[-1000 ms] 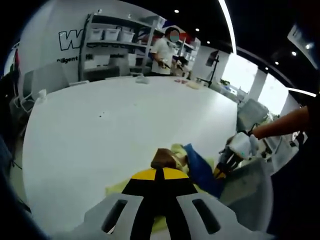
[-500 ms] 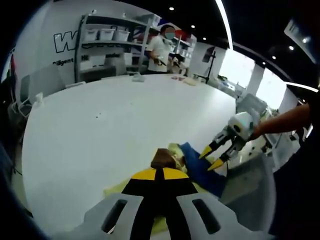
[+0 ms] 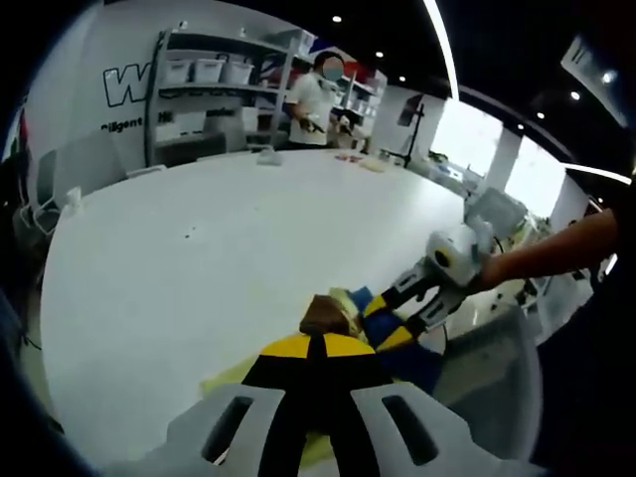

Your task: Fold the garment on the visible template until the final outline fits inside the template.

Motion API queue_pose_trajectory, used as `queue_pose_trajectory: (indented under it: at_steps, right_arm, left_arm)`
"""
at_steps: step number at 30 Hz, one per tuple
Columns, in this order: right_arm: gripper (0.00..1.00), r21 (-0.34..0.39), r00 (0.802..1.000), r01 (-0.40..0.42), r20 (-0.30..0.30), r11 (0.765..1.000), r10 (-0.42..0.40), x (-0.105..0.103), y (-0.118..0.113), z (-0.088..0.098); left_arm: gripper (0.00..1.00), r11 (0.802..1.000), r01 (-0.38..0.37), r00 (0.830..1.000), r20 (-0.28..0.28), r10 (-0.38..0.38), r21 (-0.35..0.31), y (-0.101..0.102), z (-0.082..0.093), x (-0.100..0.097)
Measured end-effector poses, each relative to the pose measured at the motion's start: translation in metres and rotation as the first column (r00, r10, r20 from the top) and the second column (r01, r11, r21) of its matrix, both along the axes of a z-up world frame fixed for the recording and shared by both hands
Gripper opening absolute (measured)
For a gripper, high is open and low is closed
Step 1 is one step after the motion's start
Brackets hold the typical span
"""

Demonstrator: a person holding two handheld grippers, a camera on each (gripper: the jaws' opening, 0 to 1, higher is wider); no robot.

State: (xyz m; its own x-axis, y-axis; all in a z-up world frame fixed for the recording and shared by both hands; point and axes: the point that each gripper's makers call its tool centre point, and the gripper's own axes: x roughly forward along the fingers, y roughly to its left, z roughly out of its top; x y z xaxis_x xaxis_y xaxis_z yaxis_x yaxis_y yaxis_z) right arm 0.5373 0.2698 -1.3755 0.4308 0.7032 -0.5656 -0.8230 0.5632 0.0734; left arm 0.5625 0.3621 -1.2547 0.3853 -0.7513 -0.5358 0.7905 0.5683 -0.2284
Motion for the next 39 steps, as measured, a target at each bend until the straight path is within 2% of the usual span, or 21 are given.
queue_pose_trajectory:
  at_steps: [4,10,14,17,19,20,22,23,26,29,32,35,39]
  right_arm:
    - [0.2,0.027,0.999,0.025,-0.034,0.999,-0.024,0.001,0.0,-0.004]
    - [0.0,0.031,0.999,0.015,-0.051,0.999,-0.014,-0.006,0.002,-0.008]
    - [0.0,0.022,0.998,0.01,-0.054,1.0,-0.008,-0.01,0.001,-0.006]
    - [0.0,-0.001,1.0,0.0,-0.024,1.0,0.0,-0.009,-0.004,0.001]
    - [0.0,-0.024,1.0,-0.011,0.013,1.0,0.011,-0.008,-0.008,0.011]
    - [0.0,-0.057,0.998,-0.023,0.063,0.998,0.027,-0.005,-0.012,0.018]
    - [0.0,-0.085,0.994,-0.014,0.108,0.996,0.023,-0.001,-0.018,0.029]
    - [0.0,-0.113,0.988,-0.019,0.15,0.993,0.035,0.001,-0.022,0.038]
    - [0.0,-0.157,0.977,-0.008,0.209,0.988,0.041,0.009,-0.034,0.056]
    - [0.0,-0.155,0.971,0.022,0.238,0.988,0.015,0.019,-0.043,0.075]
    - [0.0,-0.178,0.948,0.061,0.317,0.982,-0.002,0.036,-0.053,0.101]
    - [0.0,-0.168,0.941,0.077,0.339,0.983,-0.016,0.047,-0.058,0.122]
    - [0.0,-0.168,0.918,0.108,0.394,0.98,-0.033,0.062,-0.066,0.146]
  left_arm:
    - [0.0,1.0,0.008,1.0,-0.001,-0.008,-0.007,0.002,0.002,-0.002]
    - [0.0,0.999,0.024,1.0,-0.005,-0.024,-0.022,0.0,0.003,-0.005]
    - [0.0,0.999,0.028,1.0,-0.001,-0.028,-0.021,0.0,0.005,-0.004]
    - [0.0,0.999,0.03,1.0,0.009,-0.03,-0.017,0.002,0.006,-0.002]
    - [0.0,0.999,0.022,1.0,0.009,-0.022,-0.023,0.004,0.01,-0.001]
    - [0.0,0.999,0.02,1.0,0.01,-0.02,-0.025,0.005,0.011,0.0]
    - [0.0,0.999,0.018,1.0,0.013,-0.018,-0.028,0.008,0.014,0.0]
    - [0.0,0.999,0.019,1.0,0.017,-0.018,-0.03,0.009,0.016,0.0]
    - [0.0,0.999,0.019,1.0,0.025,-0.018,-0.027,0.013,0.02,0.001]
    - [0.0,0.999,0.019,0.999,0.034,-0.018,-0.027,0.014,0.024,0.004]
    - [0.0,0.999,0.025,0.998,0.05,-0.024,-0.025,0.012,0.03,0.008]
    - [0.0,0.999,0.026,0.997,0.077,-0.024,-0.026,0.01,0.038,0.017]
    - [0.0,0.999,0.03,0.995,0.092,-0.028,-0.019,0.006,0.044,0.029]
